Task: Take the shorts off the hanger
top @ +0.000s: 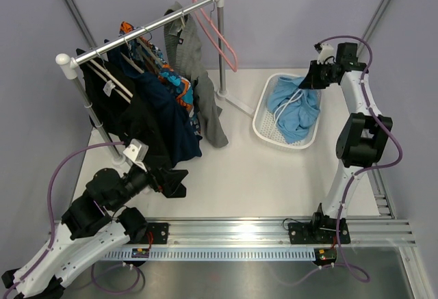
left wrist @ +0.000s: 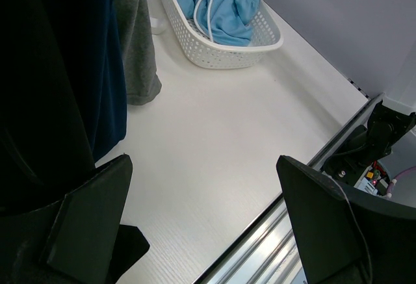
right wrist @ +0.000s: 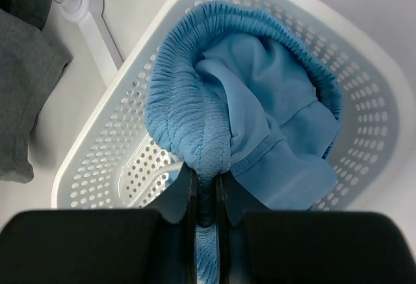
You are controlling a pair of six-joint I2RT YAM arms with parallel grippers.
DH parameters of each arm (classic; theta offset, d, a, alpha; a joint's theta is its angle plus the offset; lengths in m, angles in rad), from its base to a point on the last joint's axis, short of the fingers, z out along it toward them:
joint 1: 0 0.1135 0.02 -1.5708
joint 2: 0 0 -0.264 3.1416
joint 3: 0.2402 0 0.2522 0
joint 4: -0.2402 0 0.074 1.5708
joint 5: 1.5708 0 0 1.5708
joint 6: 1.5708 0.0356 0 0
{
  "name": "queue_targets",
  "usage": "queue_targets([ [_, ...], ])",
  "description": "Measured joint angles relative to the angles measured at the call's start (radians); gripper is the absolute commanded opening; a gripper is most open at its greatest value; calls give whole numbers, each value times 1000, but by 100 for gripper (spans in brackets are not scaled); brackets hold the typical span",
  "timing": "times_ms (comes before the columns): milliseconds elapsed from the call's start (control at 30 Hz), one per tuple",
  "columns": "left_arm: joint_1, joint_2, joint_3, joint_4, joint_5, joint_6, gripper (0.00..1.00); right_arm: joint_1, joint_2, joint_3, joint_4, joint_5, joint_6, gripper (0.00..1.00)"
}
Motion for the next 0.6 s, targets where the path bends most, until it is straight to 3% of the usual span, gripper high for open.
queue_targets([
  [233,0,0,0,1,0,0,99,16,22,-18,-56,-31,-94,8],
  [367,0,13,0,5,1,1,99,78,12,-108,-99,-18,-193,28],
  [400,0,18,0,8,1,1,99,93,12,-136,-110,-10,-208,44],
  [500,0,32,0,8,1,2,99,127,12,-179,-150,16,-242,68],
  [600,0,35,0,6,1,2,99,120,-1,-153,-191,26,-269,75],
])
